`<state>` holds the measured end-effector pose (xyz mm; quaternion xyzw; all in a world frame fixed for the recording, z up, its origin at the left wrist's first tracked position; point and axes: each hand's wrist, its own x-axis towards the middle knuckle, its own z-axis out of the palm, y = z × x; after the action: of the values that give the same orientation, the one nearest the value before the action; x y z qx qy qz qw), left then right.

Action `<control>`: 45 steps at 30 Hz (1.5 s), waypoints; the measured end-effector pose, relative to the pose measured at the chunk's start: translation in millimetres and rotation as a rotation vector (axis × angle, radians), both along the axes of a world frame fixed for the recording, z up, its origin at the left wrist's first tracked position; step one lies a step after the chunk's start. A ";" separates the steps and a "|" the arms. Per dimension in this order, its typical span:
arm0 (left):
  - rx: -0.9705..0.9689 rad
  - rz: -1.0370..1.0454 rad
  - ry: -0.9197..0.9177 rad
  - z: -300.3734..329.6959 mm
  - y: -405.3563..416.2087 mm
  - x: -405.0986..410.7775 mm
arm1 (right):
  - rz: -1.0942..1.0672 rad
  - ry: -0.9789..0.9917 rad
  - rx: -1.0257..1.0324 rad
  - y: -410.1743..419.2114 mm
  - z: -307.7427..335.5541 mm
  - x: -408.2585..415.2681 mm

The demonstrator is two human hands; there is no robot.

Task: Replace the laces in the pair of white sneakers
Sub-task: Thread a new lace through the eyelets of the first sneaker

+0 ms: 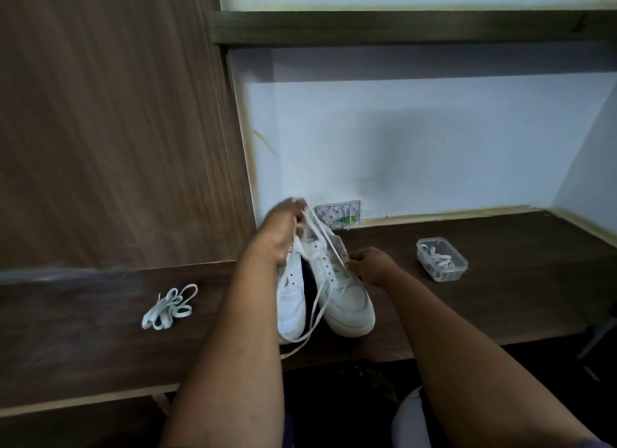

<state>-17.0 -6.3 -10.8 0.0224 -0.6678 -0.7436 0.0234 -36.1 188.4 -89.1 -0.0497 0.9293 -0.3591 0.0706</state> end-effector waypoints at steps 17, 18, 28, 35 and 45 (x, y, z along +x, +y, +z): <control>-1.088 -0.246 0.024 -33.2 24.9 4.0 | -0.049 -0.086 -0.074 12.7 7.4 6.5; -1.176 -0.297 0.016 -40.3 30.8 0.6 | -0.065 -0.093 -0.096 13.2 8.6 7.3; -1.361 -0.268 -0.036 -71.7 57.9 -10.3 | -0.014 0.010 0.140 6.5 7.8 0.8; -1.188 -0.246 -0.027 -82.1 52.8 -9.3 | -0.072 -0.019 0.306 -6.6 8.5 2.9; -1.150 -0.285 -0.062 -79.4 48.6 -4.5 | -0.167 -0.164 0.067 2.1 -3.0 7.5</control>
<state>-21.5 42.3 -90.2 -0.0620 -0.9603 -0.2571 -0.0881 -28.7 190.6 -92.2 0.0598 0.9328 -0.3352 0.1179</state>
